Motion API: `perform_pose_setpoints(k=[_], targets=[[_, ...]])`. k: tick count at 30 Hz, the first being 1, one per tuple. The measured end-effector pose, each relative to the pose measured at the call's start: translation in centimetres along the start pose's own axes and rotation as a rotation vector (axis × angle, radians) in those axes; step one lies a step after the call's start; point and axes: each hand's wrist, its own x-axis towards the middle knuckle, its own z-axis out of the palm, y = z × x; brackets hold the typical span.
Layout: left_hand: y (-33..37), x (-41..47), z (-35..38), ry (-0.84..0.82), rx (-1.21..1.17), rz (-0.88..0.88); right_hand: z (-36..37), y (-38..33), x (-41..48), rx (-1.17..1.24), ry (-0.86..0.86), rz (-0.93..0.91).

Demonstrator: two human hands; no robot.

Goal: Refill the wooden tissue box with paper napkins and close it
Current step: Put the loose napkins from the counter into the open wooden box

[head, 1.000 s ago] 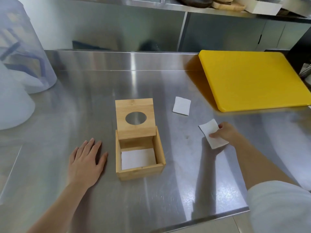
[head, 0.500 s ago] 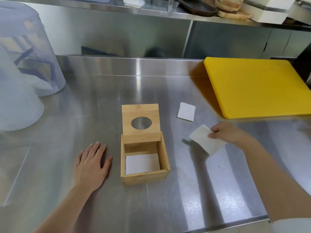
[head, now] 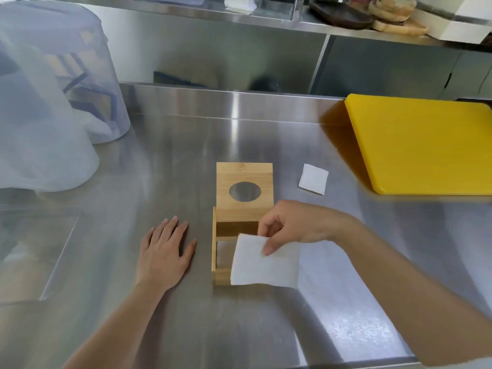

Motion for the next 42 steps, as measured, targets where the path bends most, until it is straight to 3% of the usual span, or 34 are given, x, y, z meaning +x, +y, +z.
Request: perform_pose_setpoints(k=[13, 27, 33, 36, 39, 42], targets=[[-0.1, 0.1, 0.1, -0.001, 0.011, 0.017, 4.4, -0.1, 4.2, -0.384, 0.261, 0.011], [-0.2, 0.1, 0.4, 0.006, -0.002, 0.027, 7.2, 0.8, 6.2, -0.634, 0.304, 0.088], [-0.3, 0.2, 0.4, 0.007, 0.004, 0.029, 6.7, 0.9, 5.3, -0.524, 0.420, 0.018], [-0.3, 0.2, 0.5, 0.008, -0.007, 0.027, 5.1, 0.6, 3.5, -0.365, 0.364, -0.009], [-0.2, 0.2, 0.5, 0.017, -0.003, 0.023, 2.9, 0.8, 1.8, -0.037, 0.385, -0.036], [-0.2, 0.2, 0.6, 0.018, -0.008, 0.020, 0.6, 2.6, 1.4, 0.335, 0.545, -0.030]])
